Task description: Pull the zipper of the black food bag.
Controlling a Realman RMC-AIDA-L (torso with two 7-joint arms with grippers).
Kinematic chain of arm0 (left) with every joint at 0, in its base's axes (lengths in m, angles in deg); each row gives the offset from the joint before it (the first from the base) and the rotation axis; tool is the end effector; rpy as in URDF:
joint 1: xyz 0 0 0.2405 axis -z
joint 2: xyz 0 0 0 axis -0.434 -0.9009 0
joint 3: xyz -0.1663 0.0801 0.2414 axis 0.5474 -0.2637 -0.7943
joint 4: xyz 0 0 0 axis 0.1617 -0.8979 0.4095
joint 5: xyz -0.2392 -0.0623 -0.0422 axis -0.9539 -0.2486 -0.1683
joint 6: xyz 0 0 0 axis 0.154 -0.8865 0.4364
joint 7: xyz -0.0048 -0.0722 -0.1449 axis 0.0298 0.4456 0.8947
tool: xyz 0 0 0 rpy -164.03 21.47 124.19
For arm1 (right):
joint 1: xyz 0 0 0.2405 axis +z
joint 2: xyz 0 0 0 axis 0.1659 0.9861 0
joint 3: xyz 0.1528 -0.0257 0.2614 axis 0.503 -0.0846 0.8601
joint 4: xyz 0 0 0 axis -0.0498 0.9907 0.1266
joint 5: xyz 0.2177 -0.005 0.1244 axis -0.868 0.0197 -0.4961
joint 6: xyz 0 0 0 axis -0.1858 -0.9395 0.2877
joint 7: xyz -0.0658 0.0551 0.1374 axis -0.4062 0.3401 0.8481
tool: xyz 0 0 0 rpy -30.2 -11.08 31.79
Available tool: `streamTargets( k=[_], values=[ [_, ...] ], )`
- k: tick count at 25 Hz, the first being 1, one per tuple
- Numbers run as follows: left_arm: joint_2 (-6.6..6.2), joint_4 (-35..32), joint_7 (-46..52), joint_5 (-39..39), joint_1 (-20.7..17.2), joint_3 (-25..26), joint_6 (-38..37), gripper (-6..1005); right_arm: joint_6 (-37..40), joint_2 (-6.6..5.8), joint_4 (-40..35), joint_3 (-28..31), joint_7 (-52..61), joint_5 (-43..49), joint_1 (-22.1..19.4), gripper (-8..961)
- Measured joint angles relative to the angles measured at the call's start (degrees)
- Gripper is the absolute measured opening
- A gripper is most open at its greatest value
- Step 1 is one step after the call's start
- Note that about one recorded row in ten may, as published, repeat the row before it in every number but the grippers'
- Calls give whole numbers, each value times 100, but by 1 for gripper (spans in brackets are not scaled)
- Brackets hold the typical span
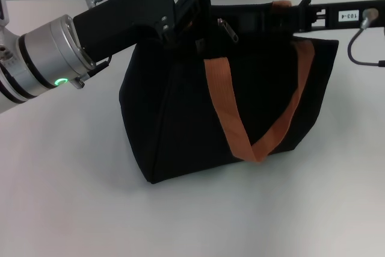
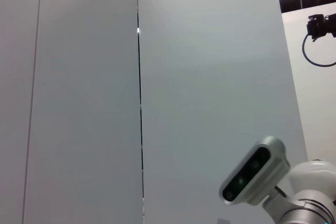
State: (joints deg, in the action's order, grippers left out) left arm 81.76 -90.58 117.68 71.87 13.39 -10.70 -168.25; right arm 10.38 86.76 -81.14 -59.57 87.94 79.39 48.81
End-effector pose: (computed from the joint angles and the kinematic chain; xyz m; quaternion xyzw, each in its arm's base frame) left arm -0.2075 0.4138 -0.0531 -0.8534 -0.0137 -0.4927 0.1694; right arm 0.1971 0.4385 0.0137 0.8866 -0.3665 -0.2821 0.0049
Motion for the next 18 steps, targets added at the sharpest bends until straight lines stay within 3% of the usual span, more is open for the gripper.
streamTargets(
  k=[3,9,18],
  values=[
    [0,0,0,0,0,0,0,24,2,29,6,-33,-331,0,-9,30],
    [0,3,0,-1,6,-9,0,23,-143,97,36,-96,-755,25,13,218],
    [0,9,0,-2,41,-16,1,24,-310,150,47,-395,-876,5,36,274]
  ],
)
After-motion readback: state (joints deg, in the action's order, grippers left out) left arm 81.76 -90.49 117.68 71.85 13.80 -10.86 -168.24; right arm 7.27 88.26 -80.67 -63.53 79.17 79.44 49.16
